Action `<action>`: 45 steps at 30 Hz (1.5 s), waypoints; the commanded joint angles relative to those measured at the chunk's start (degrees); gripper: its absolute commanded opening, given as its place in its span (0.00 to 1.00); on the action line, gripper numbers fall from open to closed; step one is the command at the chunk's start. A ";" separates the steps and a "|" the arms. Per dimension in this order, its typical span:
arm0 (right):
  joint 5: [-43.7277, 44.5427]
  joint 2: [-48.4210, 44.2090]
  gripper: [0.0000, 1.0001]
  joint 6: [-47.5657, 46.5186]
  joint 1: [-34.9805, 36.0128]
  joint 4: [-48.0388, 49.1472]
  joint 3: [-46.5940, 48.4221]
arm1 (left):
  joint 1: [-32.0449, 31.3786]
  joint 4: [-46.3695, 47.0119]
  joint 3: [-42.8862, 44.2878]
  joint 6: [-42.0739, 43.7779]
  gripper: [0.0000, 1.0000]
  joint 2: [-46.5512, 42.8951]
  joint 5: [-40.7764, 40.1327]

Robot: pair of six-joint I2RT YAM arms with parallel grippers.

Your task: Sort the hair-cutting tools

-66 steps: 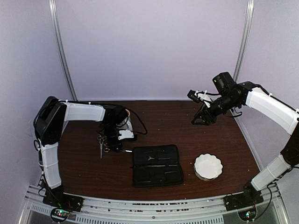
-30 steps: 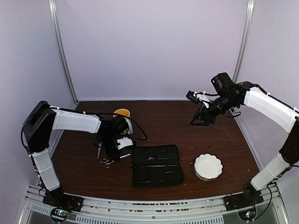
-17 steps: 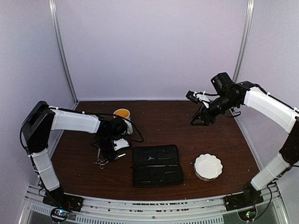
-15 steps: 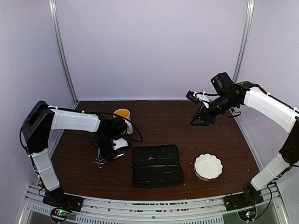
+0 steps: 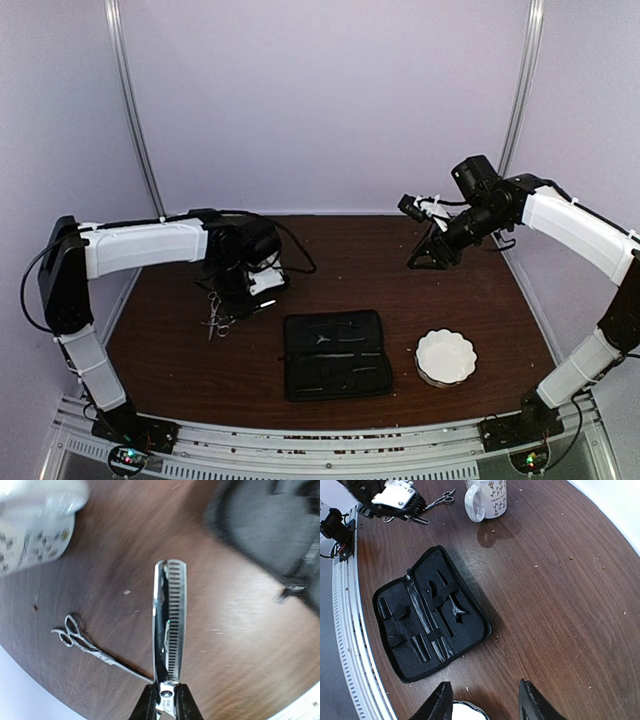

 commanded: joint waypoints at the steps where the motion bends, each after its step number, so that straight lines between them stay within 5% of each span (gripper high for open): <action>1: -0.35 -0.22 0.46 -0.38 0.31 0.11 0.65 | -5.13 -2.58 1.79 1.82 0.00 -2.18 3.59; 14: -1.01 -0.95 0.46 -0.56 0.31 0.29 0.10 | -13.47 -8.23 4.67 4.15 0.00 6.32 11.40; 45: -1.58 -1.75 0.46 -0.49 0.37 0.22 -0.03 | -18.18 -7.30 16.43 11.38 0.00 20.72 15.24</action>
